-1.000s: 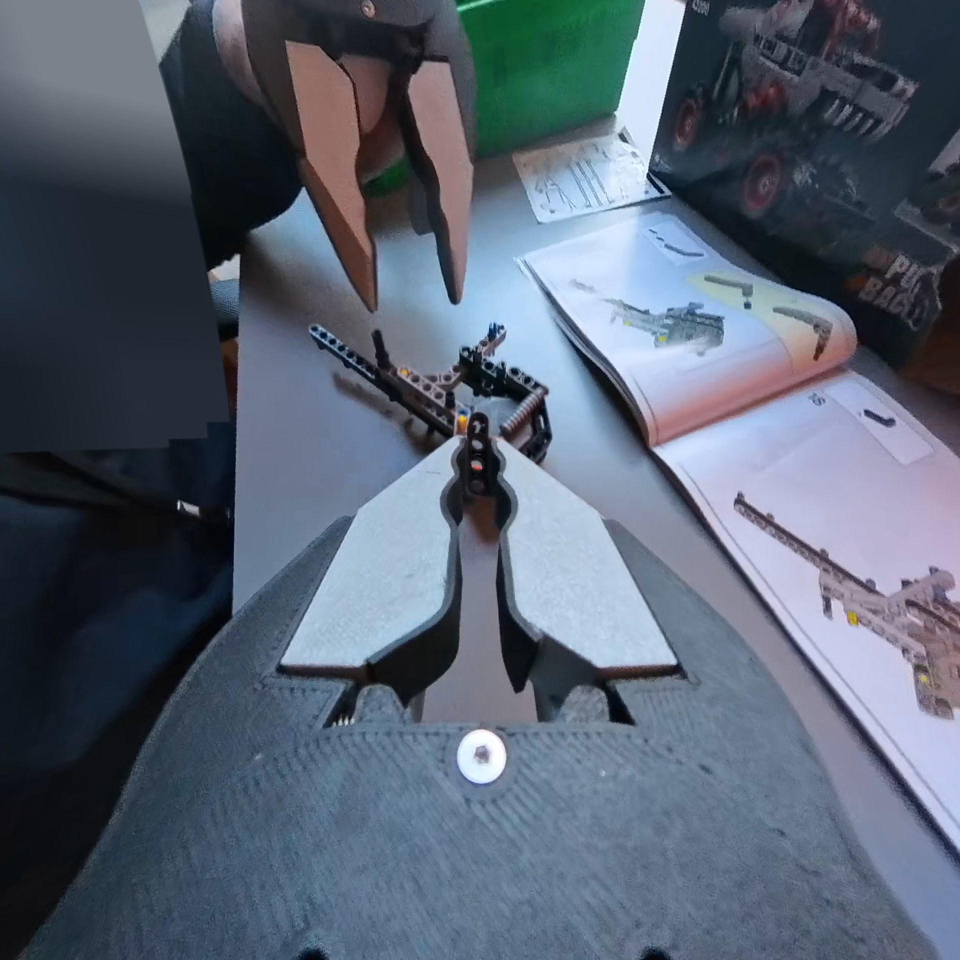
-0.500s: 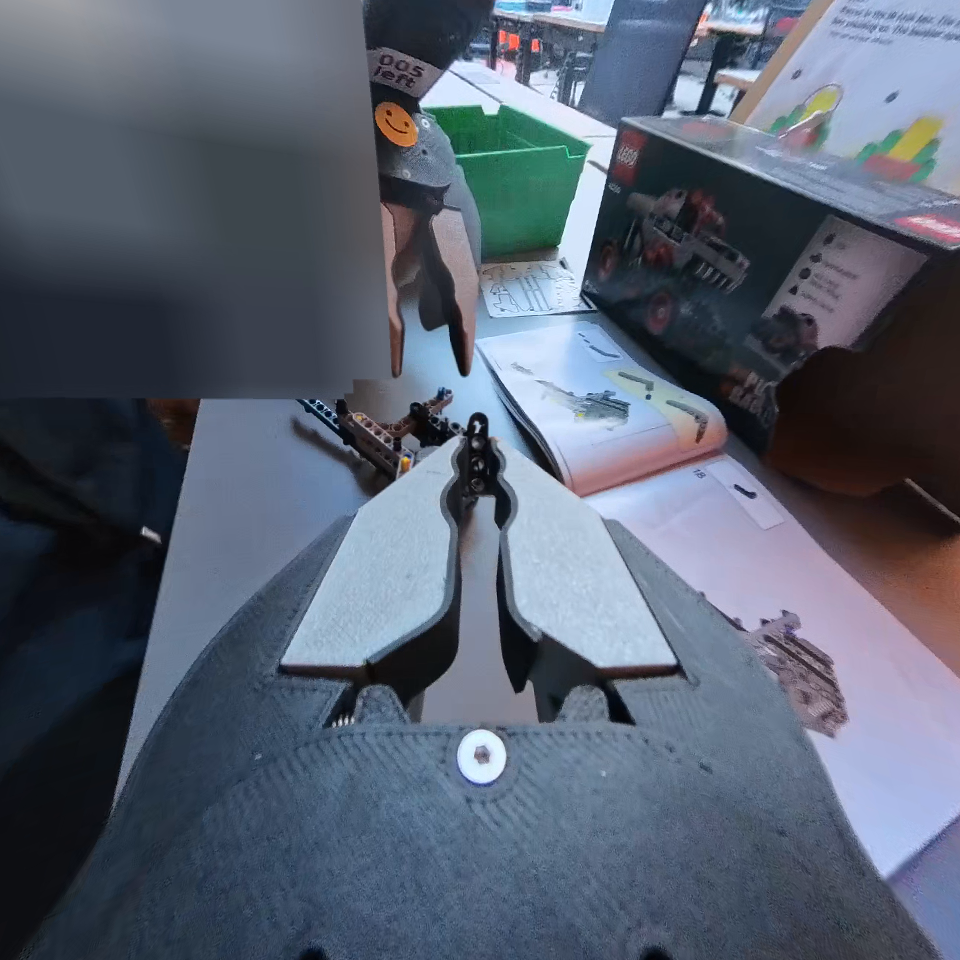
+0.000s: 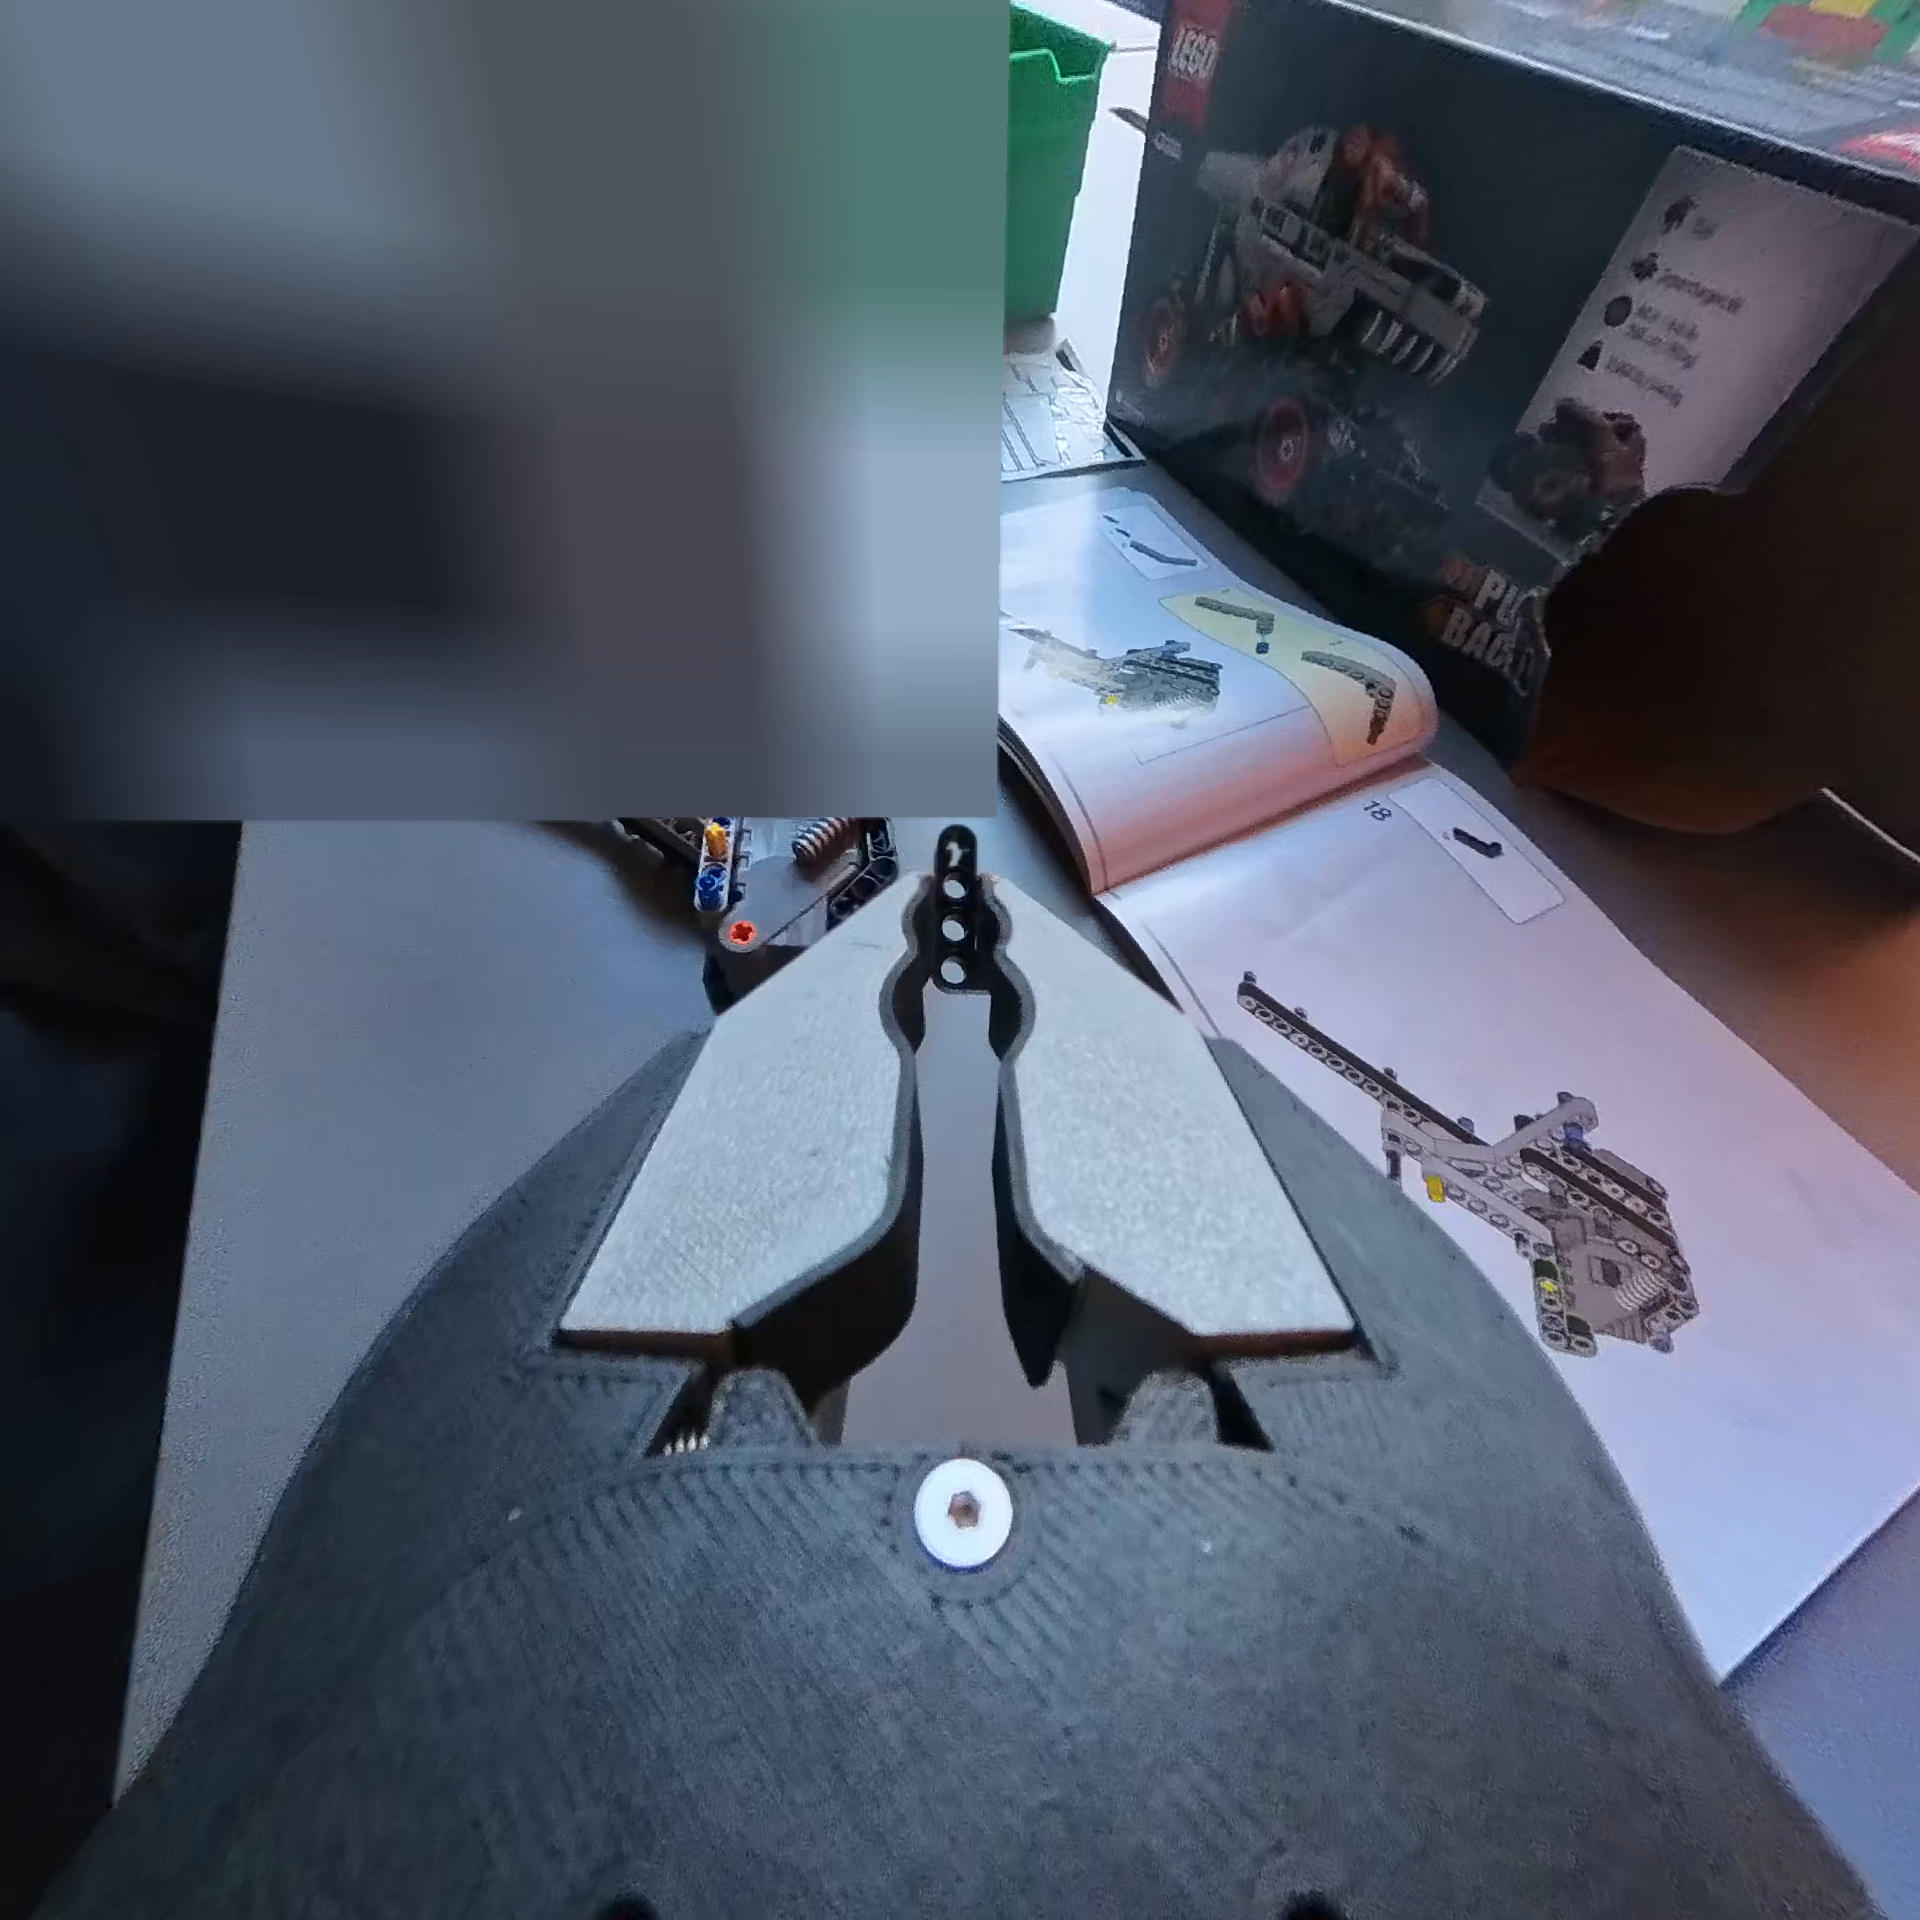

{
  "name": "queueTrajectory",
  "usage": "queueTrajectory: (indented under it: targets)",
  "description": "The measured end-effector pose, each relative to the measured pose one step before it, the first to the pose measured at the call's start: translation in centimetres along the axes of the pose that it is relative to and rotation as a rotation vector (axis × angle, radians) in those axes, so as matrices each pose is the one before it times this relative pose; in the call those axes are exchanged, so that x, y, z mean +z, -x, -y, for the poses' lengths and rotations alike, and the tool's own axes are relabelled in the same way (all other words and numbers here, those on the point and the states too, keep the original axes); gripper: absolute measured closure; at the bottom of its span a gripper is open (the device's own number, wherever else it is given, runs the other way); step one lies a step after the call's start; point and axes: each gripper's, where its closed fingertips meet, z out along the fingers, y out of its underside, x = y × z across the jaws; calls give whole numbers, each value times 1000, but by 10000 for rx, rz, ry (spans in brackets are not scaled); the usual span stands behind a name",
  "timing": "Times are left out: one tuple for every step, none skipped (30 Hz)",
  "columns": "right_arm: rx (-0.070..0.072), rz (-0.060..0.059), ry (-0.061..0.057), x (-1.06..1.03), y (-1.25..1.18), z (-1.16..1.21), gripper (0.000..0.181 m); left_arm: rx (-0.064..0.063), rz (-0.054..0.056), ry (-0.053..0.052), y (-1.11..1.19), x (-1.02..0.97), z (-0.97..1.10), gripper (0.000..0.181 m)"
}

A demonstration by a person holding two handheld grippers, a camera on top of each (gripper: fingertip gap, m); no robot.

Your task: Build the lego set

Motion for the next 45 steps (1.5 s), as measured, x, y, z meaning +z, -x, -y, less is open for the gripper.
queueTrajectory:
  targets:
    - [22, 9, -2, 12, 7, -4, 177, 4, -2, -43, -2, -29, 69, 143]
    - [29, 41, -54, -10, 52, 76, 177, 10, 18, -36, 16, -49, 67, 143]
    - [30, 8, -54, -31, 8, 100, 177, 30, 38, -51, 37, -47, 100, 143]
    - [13, -57, -37, -39, -95, 68, 177, 41, 64, -50, 89, -48, 76, 143]
    - [9, -68, -23, -51, -122, 25, 177, 31, 57, -15, 91, -29, 27, 143]
    - [33, -20, -19, -43, -69, 13, 177, 3, 23, 29, 61, 3, -37, 143]
    - [45, 23, -41, -31, 10, 54, 177, -10, 20, 6, 65, 11, -17, 143]
    - [23, 8, -42, -22, 2, 70, 177, -3, 10, -19, 38, 3, 5, 143]
    - [-5, -23, -22, -23, -22, 47, 177, -7, 0, 1, 25, 17, -14, 143]
    - [-10, -19, -4, -9, -14, 11, 177, -13, 12, 11, 49, 20, -29, 144]
    - [-3, 5, 18, 22, 42, -22, 177, -6, 8, 6, 44, 36, -28, 143]
    - [-11, -1, 42, 33, 24, -44, 177, -8, -5, 15, 12, 33, -44, 143]
    - [-50, -35, 30, 25, 11, -23, 177, -8, -15, 41, -2, 55, -77, 143]
    - [-66, -47, 19, 19, -5, -24, 177, -1, 6, 33, 25, 69, -63, 143]
    - [-45, -11, 25, 30, 29, -26, 177, 10, 15, 27, 29, 59, -59, 143]
    - [-18, 3, 31, 23, 37, -34, 177, 13, 25, 30, 41, 51, -55, 143]
    - [-18, -4, 24, 22, 18, -39, 177, 13, 22, 29, 24, 36, -45, 143]
    - [-28, -14, 20, 22, 8, -23, 177, 9, 20, 6, 17, 11, -17, 144]
    - [-25, -4, 17, 14, 24, -23, 177, 10, -1, -19, -19, -12, 37, 144]
    - [-13, 20, 21, 11, 56, -29, 177, 7, -15, -12, -47, -10, 29, 144]
    - [14, 33, 37, 23, 62, -63, 177, 7, 2, -8, -26, -19, 31, 144]
    - [18, 33, 35, 20, 55, -50, 177, 17, 11, -15, -12, -29, 25, 144]
    - [-13, 35, 17, 14, 78, -23, 177, 22, 13, -11, 1, -27, 27, 144]
    - [-41, 43, -17, 15, 101, 37, 177, 17, 23, -11, 27, -25, 23, 144]
    - [-51, 64, -23, 28, 161, 61, 177, 1, 12, -4, 27, -17, 8, 144]
    - [-56, 38, 19, 49, 127, -7, 177, -11, -6, 7, 1, -2, -13, 144]
    - [-57, 8, 68, 76, 78, -92, 177, -6, -8, 4, -15, -3, -5, 144]
    - [-51, 18, 85, 86, 84, -115, 177, 10, -5, 3, -34, 10, -10, 144]
    - [-47, 44, 59, 96, 134, -80, 177, 20, 7, 13, -9, 15, -16, 144]
    - [-37, 88, 26, 78, 196, -21, 177, 27, 16, 8, -12, 28, -10, 144]
    - [-16, 152, 1, 82, 290, 20, 177, 20, 7, 15, -6, 37, -39, 144]
    - [10, 206, -7, 97, 361, 24, 177, -3, 8, 43, 24, 62, -76, 144]
    - [23, 182, 12, 112, 329, 10, 177, -10, 1, 55, 20, 82, -106, 144]
    - [6, 142, 0, 142, 284, 48, 177, -2, -7, 42, -8, 66, -77, 144]
    - [-1, 160, -1, 164, 340, 47, 177, 6, 0, 19, -17, 56, -36, 144]
    - [12, 199, 13, 200, 421, 38, 177, 15, -3, 3, -47, 31, -3, 144]
    - [25, 206, 26, 242, 445, 22, 177, 21, -8, 5, -57, 19, 10, 144]
    - [39, 154, 58, 256, 378, -18, 177, 25, 6, -8, -58, 2, 37, 144]
    - [53, 109, 88, 276, 311, -72, 177, 33, 2, -32, -65, -15, 69, 144]
    - [28, 104, 100, 278, 270, -93, 177, 37, -40, -34, -140, -23, 83, 144]
    - [61, 37, 87, 288, 146, -79, 177, 26, -60, -20, -165, -4, 50, 144]
    - [79, 38, 84, 254, 118, -77, 177, 17, -33, -1, -118, -2, 29, 144]
    - [67, 71, 64, 225, 167, -47, 177, 31, -26, 13, -124, 24, -2, 145]
    - [47, 50, 37, 181, 142, -11, 177, 34, -8, 28, -96, 32, -35, 144]
    - [-15, 26, 21, 124, 117, 15, 177, 40, 6, 28, -74, 32, -34, 144]
